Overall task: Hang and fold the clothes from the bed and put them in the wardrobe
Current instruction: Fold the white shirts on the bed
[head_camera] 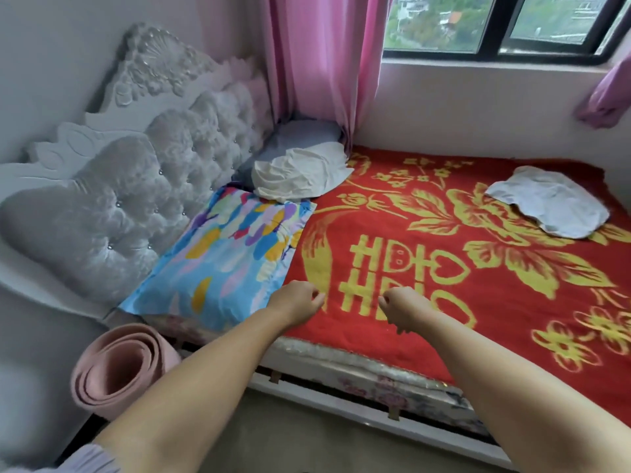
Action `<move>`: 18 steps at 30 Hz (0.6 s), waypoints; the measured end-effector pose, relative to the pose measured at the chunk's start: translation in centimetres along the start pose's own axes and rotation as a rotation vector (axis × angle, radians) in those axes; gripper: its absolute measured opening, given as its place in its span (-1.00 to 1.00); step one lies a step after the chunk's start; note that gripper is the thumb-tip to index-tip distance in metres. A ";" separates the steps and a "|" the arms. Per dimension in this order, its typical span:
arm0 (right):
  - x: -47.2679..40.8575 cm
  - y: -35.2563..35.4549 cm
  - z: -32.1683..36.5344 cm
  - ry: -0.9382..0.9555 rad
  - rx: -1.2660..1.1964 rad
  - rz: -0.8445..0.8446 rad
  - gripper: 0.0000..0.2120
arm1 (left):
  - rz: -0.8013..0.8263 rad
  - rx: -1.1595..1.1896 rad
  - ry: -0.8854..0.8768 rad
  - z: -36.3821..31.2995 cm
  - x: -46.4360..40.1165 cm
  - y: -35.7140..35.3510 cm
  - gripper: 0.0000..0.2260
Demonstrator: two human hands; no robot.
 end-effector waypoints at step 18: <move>-28.4 -2.7 3.9 -0.100 -0.045 0.158 -0.65 | 0.226 0.002 0.095 15.4 -25.3 -0.6 -0.81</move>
Point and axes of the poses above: each hand's wrist, its own x-axis away from the middle knuckle, its own y-axis out of the back of the hand, z = x × y, the point moved 5 cm from there along -x, towards the middle knuckle, and after that the axes turned 5 degrees about -y, right-handed, at the moved point
